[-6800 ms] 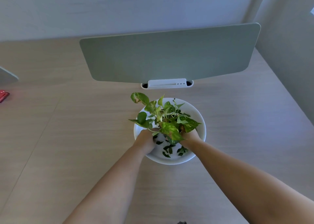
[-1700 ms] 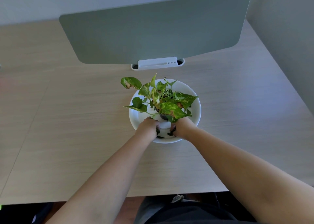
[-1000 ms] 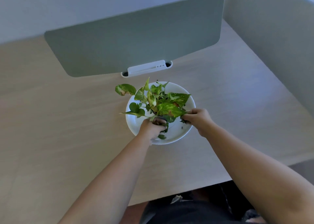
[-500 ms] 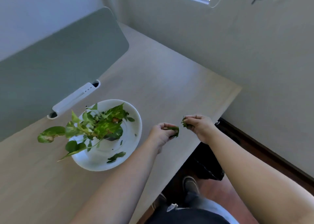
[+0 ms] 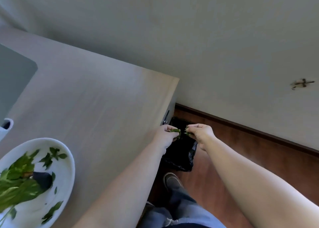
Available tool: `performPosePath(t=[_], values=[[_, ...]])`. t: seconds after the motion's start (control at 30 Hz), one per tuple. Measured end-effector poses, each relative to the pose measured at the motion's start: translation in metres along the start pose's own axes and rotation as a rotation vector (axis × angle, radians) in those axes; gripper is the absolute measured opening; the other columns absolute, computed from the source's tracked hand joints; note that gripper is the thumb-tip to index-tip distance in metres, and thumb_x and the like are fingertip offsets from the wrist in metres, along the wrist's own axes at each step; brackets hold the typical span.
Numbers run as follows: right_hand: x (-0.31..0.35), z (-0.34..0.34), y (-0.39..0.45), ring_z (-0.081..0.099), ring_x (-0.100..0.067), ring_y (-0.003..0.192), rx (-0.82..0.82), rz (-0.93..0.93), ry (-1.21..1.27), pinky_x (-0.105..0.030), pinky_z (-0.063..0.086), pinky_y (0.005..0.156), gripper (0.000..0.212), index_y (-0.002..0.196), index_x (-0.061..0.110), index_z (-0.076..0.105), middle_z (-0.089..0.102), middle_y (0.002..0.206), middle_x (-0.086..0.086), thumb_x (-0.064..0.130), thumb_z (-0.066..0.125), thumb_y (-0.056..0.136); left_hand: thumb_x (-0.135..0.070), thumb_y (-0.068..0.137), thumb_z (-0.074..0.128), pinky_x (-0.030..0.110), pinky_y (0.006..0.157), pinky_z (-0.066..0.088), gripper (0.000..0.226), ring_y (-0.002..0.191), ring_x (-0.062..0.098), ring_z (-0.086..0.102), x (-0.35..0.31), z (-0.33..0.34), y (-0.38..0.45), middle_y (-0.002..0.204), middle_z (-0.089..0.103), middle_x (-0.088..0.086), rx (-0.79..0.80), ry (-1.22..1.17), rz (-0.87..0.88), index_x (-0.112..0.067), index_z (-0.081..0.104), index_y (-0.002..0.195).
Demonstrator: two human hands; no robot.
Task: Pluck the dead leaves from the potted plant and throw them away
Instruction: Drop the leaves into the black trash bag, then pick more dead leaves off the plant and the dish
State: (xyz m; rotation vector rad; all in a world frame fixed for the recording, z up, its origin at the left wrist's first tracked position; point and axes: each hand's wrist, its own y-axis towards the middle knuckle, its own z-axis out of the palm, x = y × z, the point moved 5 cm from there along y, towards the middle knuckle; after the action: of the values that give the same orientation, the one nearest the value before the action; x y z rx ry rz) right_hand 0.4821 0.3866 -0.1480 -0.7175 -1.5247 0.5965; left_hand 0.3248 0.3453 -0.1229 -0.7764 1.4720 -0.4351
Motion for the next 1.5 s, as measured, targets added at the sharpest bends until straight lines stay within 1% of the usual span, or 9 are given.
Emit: performPosePath(t=[0.27,0.4,0.53,0.6,0.73,0.87,1.03,1.3,1.5], values=[[-0.015,-0.016,0.046,0.069,-0.017,0.085,-0.098,0.112,-0.120,-0.042,0.054,0.094,0.015,0.083,0.020,0.072,0.070,0.088,0.001,0.009,0.063,0.088,-0.010,0.086,0.068,0.035,0.083,0.055,0.012,0.087,0.025,0.065,0.024,0.018,0.045,0.097,0.071,0.007,-0.107,0.133,-0.107,-0.018,0.068,0.094],[-0.012,-0.010,0.055,0.061,-0.035,0.115,-0.050,0.167,-0.129,-0.047,0.050,0.099,0.033,0.122,0.003,0.060,0.062,0.126,-0.018,0.016,0.053,0.092,-0.005,0.094,0.053,0.026,0.085,0.038,0.041,0.105,0.021,0.056,0.025,0.026,0.050,0.126,0.060,0.006,-0.080,0.196,-0.133,-0.014,0.055,0.134],[-0.013,-0.004,0.057,0.050,-0.032,0.129,0.012,0.261,-0.039,-0.041,0.043,0.107,0.043,0.141,0.007,0.043,0.045,0.146,-0.017,0.015,0.039,0.100,0.007,0.091,0.037,0.031,0.098,0.039,0.057,0.131,0.026,0.048,0.026,0.024,0.050,0.147,0.047,0.007,-0.084,0.210,-0.163,-0.016,0.047,0.142],[-0.011,-0.004,0.058,0.056,-0.031,0.122,0.005,0.263,-0.036,-0.039,0.048,0.099,0.041,0.139,0.010,0.047,0.048,0.143,-0.016,0.015,0.039,0.099,0.008,0.090,0.037,0.034,0.103,0.038,0.059,0.131,0.025,0.049,0.024,0.021,0.048,0.147,0.048,0.006,-0.096,0.202,-0.165,-0.017,0.049,0.141],[-0.002,0.000,0.049,0.058,-0.032,0.120,0.043,0.251,-0.070,-0.047,0.039,0.109,0.041,0.138,0.007,0.047,0.051,0.140,-0.018,0.017,0.040,0.099,0.006,0.093,0.043,0.033,0.106,0.036,0.052,0.131,0.023,0.049,0.017,0.015,0.039,0.144,0.051,0.004,-0.091,0.137,-0.136,-0.016,0.051,0.139],[0.021,0.012,0.030,0.064,-0.026,0.110,0.061,0.119,-0.066,-0.033,0.052,0.093,0.038,0.132,0.006,0.054,0.059,0.129,-0.016,0.008,0.039,0.097,0.000,0.093,0.052,0.037,0.111,0.038,0.045,0.126,0.019,0.053,0.011,0.007,0.016,0.140,0.056,0.001,-0.045,0.065,-0.073,-0.019,0.056,0.134],[0.051,0.053,-0.006,0.062,-0.015,0.071,0.103,-0.080,-0.106,-0.025,0.050,0.064,0.028,0.101,0.016,0.067,0.069,0.089,-0.006,0.009,0.041,0.095,-0.001,0.094,0.056,0.021,0.084,0.052,0.027,0.099,0.014,0.065,0.005,-0.038,-0.021,0.112,0.067,0.003,-0.108,-0.168,0.012,-0.015,0.064,0.115],[0.045,0.184,-0.079,0.052,-0.016,0.060,0.537,-0.171,-0.359,-0.025,0.040,0.055,0.029,0.100,0.012,0.063,0.062,0.077,-0.006,0.003,0.037,0.093,-0.006,0.094,0.058,0.024,0.072,0.050,0.013,0.081,0.014,0.065,0.033,-0.152,-0.096,0.093,0.070,0.002,-0.420,-0.502,0.106,-0.017,0.063,0.098],[0.014,0.260,-0.135,0.052,-0.017,0.057,0.756,-0.208,-0.660,-0.025,0.039,0.053,0.028,0.093,0.013,0.062,0.062,0.075,-0.008,0.001,0.037,0.091,-0.009,0.090,0.064,0.030,0.081,0.054,0.010,0.088,0.017,0.067,0.087,-0.232,-0.158,0.099,0.070,0.006,-0.728,-0.563,0.076,-0.016,0.065,0.098]])
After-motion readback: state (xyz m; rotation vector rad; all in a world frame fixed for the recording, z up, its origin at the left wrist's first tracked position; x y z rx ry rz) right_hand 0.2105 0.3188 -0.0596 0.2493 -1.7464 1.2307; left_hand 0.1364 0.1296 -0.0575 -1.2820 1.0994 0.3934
